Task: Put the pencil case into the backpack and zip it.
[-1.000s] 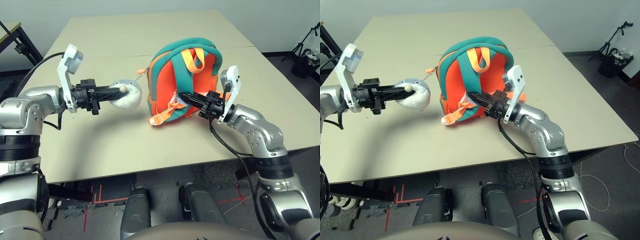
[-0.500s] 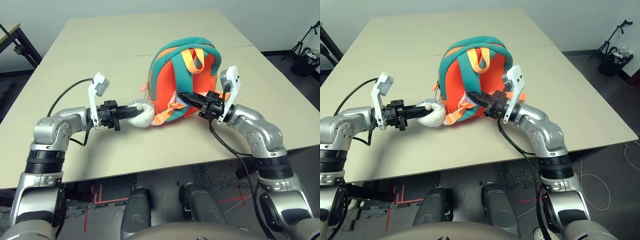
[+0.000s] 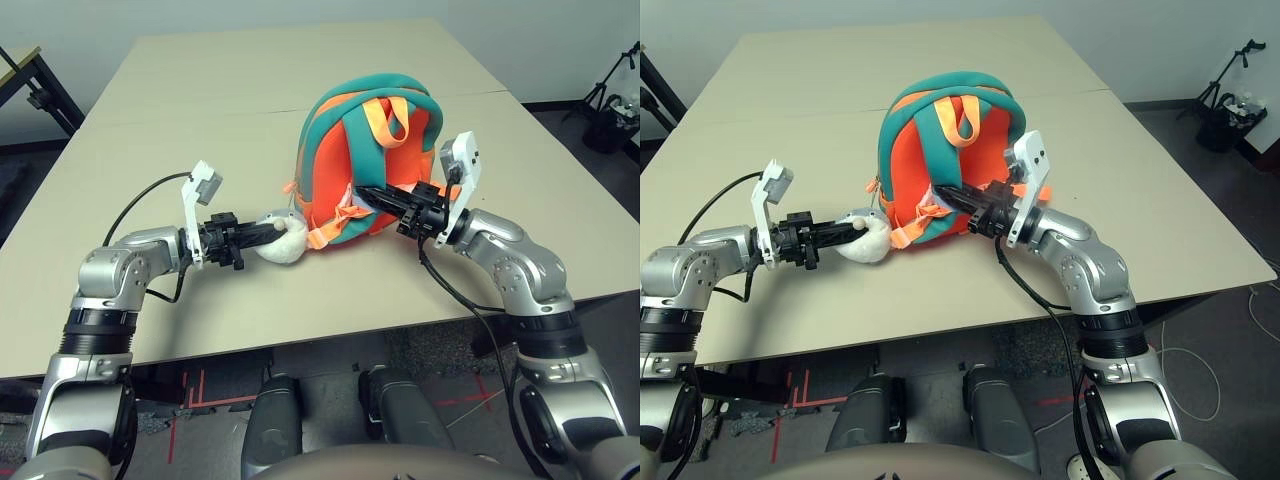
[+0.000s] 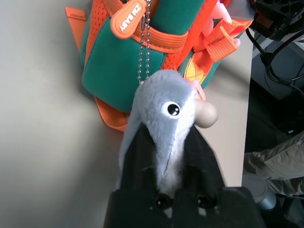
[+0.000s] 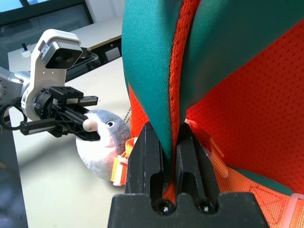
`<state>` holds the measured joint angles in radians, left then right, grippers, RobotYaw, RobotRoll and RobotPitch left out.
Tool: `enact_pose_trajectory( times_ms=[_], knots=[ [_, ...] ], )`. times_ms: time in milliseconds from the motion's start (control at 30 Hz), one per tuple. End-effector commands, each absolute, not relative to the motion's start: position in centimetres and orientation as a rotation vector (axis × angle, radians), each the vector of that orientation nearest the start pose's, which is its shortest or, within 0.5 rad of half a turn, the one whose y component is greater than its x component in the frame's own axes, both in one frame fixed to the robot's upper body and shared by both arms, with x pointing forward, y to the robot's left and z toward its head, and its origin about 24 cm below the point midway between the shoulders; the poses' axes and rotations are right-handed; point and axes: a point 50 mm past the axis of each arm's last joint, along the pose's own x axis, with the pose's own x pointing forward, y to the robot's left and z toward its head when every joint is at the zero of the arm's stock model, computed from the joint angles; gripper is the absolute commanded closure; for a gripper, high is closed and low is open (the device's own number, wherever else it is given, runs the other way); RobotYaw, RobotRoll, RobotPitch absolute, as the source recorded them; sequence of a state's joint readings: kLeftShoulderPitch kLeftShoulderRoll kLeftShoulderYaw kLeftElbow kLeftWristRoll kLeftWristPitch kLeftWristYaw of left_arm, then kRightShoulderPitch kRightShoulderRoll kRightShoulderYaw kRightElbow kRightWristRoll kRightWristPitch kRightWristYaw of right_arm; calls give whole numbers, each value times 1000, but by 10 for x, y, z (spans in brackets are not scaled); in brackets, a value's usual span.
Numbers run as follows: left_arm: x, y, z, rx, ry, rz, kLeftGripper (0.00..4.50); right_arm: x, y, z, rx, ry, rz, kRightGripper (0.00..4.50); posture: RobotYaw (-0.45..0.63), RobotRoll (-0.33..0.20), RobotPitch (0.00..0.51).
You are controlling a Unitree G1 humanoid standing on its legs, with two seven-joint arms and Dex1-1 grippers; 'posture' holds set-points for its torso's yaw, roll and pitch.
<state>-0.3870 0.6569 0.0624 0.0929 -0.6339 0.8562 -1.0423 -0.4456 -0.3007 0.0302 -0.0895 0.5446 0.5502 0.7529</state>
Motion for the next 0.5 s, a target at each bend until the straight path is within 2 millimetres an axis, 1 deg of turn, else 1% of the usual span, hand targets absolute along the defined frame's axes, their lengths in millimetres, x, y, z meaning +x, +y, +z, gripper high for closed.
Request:
enact_pose_trajectory(
  times_ms=[33, 67, 133, 167, 233, 267, 400, 467, 500],
  knots=[
    [269, 229, 118, -357, 529, -1044, 2623, 295, -113, 144, 168, 28, 1077, 4500, -59, 0, 81],
    [267, 231, 121, -376, 524, -1048, 2177, 294, -113, 144, 167, 33, 1081, 4500, -59, 0, 81],
    [265, 238, 130, -414, 496, -1036, 1385, 293, -114, 144, 160, 44, 1097, 3769, -58, 0, 81],
    [263, 243, 132, -422, 496, -1010, 1039, 292, -115, 145, 149, 48, 1102, 3525, -57, 0, 81],
    [257, 253, 132, -408, 537, -976, 242, 288, -118, 148, 109, 60, 1131, 2758, -54, 0, 81],
    [253, 257, 132, -395, 558, -965, 0, 286, -119, 150, 90, 67, 1153, 2334, -54, 0, 80],
    [244, 278, 135, -375, 566, -885, 0, 276, -132, 158, -1, 120, 1238, 781, -51, 0, 82],
    [240, 290, 138, -343, 560, -831, 0, 275, -142, 162, -33, 145, 1234, 85, -47, 0, 82],
    [239, 294, 140, -351, 556, -807, 0, 275, -146, 163, -45, 155, 1234, 32, -45, 0, 82]
  ],
)
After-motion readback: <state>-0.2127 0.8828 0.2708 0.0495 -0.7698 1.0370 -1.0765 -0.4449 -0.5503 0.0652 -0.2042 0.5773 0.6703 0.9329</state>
